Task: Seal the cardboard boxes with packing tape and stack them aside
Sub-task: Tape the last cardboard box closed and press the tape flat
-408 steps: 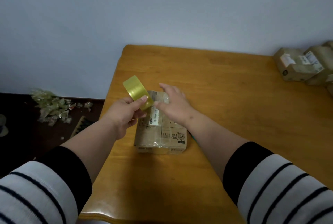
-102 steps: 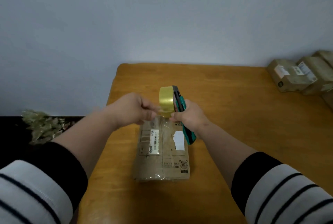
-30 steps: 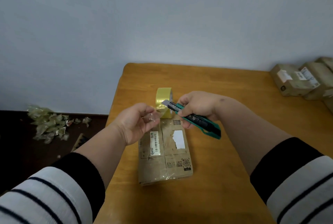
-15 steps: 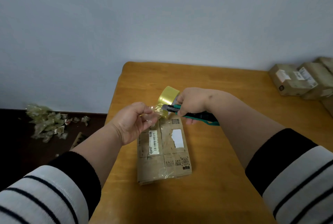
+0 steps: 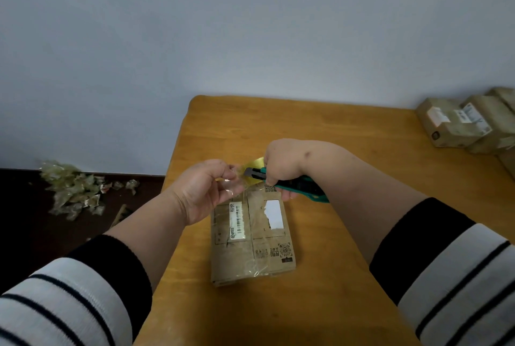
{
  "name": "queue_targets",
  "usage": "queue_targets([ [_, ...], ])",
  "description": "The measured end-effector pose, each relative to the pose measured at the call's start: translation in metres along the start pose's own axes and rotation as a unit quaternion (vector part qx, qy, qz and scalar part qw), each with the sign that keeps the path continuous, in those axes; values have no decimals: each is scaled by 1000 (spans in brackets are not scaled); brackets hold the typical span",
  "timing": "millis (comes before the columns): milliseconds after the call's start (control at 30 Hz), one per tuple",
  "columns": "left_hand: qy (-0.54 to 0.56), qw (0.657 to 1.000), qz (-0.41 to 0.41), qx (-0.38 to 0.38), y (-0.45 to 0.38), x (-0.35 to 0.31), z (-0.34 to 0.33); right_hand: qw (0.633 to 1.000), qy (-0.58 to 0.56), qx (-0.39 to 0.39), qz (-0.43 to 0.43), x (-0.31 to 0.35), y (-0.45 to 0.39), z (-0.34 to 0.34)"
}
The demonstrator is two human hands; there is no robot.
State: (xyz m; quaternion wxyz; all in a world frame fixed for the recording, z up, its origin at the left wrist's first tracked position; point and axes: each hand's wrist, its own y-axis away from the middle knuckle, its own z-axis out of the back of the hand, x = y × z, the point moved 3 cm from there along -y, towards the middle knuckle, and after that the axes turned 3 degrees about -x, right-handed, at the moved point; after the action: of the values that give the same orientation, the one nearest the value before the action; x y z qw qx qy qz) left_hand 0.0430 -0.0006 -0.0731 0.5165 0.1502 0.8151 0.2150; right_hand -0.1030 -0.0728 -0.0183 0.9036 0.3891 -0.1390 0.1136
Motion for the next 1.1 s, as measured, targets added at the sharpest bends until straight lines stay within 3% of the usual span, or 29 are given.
queue_targets([
  [200, -15, 1000, -1, 5, -1, 0, 3, 1000, 7, 3, 7, 1, -2, -6],
  [333, -79, 997, 9, -5, -3, -3, 7, 1000, 6, 13, 5, -3, -3, -6],
  [433, -133, 991, 14, 31, 0, -8, 2, 1000, -6, 19, 6, -8, -2, -4],
  [867, -114, 985, 72, 107, -2, -27, -3, 984, -161, 73, 8, -34, 1, 2],
  [1100, -203, 968, 84, 123, -7, -34, -7, 970, -220, 102, 17, -48, 4, 6],
])
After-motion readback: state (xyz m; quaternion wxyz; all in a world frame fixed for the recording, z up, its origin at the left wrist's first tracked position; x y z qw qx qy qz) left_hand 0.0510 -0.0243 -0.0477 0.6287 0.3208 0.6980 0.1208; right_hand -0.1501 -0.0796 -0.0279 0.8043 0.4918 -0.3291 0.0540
